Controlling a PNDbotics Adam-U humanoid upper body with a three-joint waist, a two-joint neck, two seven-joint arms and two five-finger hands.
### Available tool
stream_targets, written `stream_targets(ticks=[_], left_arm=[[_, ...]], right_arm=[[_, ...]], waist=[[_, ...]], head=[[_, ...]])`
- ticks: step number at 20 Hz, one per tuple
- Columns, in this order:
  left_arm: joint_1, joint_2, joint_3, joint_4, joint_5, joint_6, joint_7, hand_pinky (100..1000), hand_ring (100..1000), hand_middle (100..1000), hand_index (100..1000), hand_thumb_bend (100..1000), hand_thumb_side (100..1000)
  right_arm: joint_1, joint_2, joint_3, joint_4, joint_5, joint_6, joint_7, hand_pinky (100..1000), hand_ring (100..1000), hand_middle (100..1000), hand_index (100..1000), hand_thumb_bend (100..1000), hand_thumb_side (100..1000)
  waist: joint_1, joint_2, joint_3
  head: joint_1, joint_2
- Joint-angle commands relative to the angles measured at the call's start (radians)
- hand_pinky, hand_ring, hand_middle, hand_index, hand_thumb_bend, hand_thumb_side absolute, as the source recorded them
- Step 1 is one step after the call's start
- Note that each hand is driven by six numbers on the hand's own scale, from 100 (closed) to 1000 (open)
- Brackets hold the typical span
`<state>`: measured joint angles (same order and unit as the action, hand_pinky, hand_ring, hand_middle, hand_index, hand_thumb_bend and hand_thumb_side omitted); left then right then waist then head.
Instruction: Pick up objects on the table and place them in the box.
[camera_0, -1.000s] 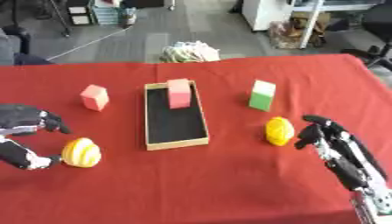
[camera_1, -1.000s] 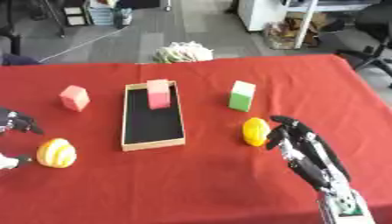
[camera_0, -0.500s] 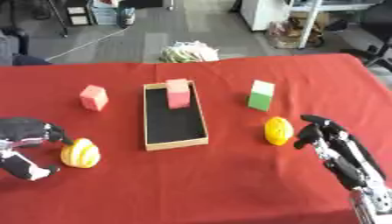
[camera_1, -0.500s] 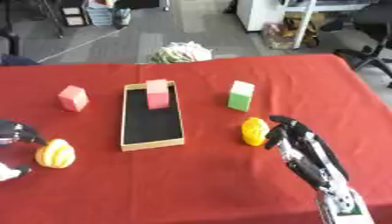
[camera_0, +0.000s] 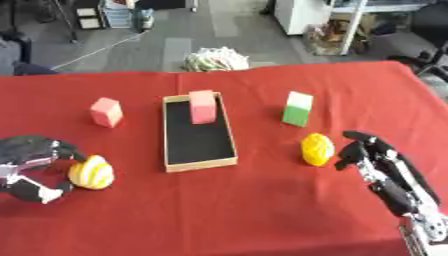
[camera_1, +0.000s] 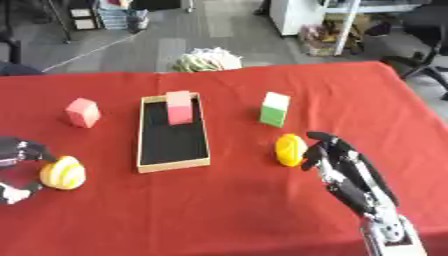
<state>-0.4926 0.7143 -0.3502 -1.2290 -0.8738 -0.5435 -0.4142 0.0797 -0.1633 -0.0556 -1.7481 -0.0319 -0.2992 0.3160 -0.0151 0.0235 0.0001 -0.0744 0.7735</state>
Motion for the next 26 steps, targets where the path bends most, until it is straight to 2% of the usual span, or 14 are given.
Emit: stream_targets(ticks=[1,3,9,13,15,17,19,22,26], left_arm=[[-0.013,0.052,0.032,-0.06,0.047,0.008,-0.036,788,744,773,901,142,406],[-0.016,0.052,0.039,-0.079,0.072,0.019,-0.061,790,746,775,902,139,403],[-0.033,0.009,0.01,-0.031,0.046,0.015,-0.12,810,774,803,914,168,510],[-0.048,-0.041,0.007,0.039,-0.021,0.001,-0.109,817,785,815,919,171,465],[-0.052,-0.064,0.009,0.068,-0.053,-0.004,-0.08,815,782,814,919,194,371],[-0.054,-0.085,0.014,0.095,-0.082,-0.005,-0.028,805,770,806,911,161,338],[-0.053,-0.099,0.017,0.113,-0.101,-0.01,0.034,748,696,731,862,105,317],[-0.05,-0.104,0.018,0.116,-0.102,-0.027,0.121,628,533,536,714,100,283],[-0.046,-0.08,0.027,0.043,-0.022,-0.037,0.188,519,388,364,563,100,256]], right_arm=[[-0.006,-0.015,-0.007,-0.009,0.003,-0.002,0.0,593,499,540,823,100,488],[-0.006,-0.014,-0.007,-0.008,0.003,-0.001,0.0,593,499,540,822,100,489],[-0.002,-0.014,-0.006,-0.007,0.002,-0.002,0.0,593,498,540,822,100,489],[-0.002,-0.009,-0.003,-0.006,0.001,-0.002,0.001,593,499,540,822,100,491],[-0.001,-0.008,-0.003,-0.006,0.001,-0.002,0.002,593,499,540,822,100,492],[-0.001,-0.008,-0.003,-0.005,0.001,-0.002,0.001,593,499,541,822,100,492],[-0.001,-0.006,-0.003,-0.005,0.0,-0.002,0.002,593,499,541,822,100,491],[-0.001,-0.006,-0.004,-0.005,0.0,-0.002,0.002,593,499,541,822,100,492],[-0.003,-0.006,-0.005,-0.006,0.001,-0.001,0.001,593,499,541,822,100,492]], waist=[[0.006,-0.018,0.002],[0.006,-0.019,0.003],[0.002,-0.021,0.0],[-0.002,-0.021,-0.001],[-0.003,-0.021,-0.002],[-0.005,-0.02,-0.003],[-0.006,-0.021,-0.004],[-0.006,-0.02,-0.005],[-0.004,-0.019,-0.004]], head=[[-0.004,-0.003],[-0.003,-0.003],[-0.004,-0.003],[-0.004,-0.003],[-0.004,-0.003],[-0.003,-0.003],[-0.004,-0.003],[-0.004,-0.003],[-0.007,-0.003]])
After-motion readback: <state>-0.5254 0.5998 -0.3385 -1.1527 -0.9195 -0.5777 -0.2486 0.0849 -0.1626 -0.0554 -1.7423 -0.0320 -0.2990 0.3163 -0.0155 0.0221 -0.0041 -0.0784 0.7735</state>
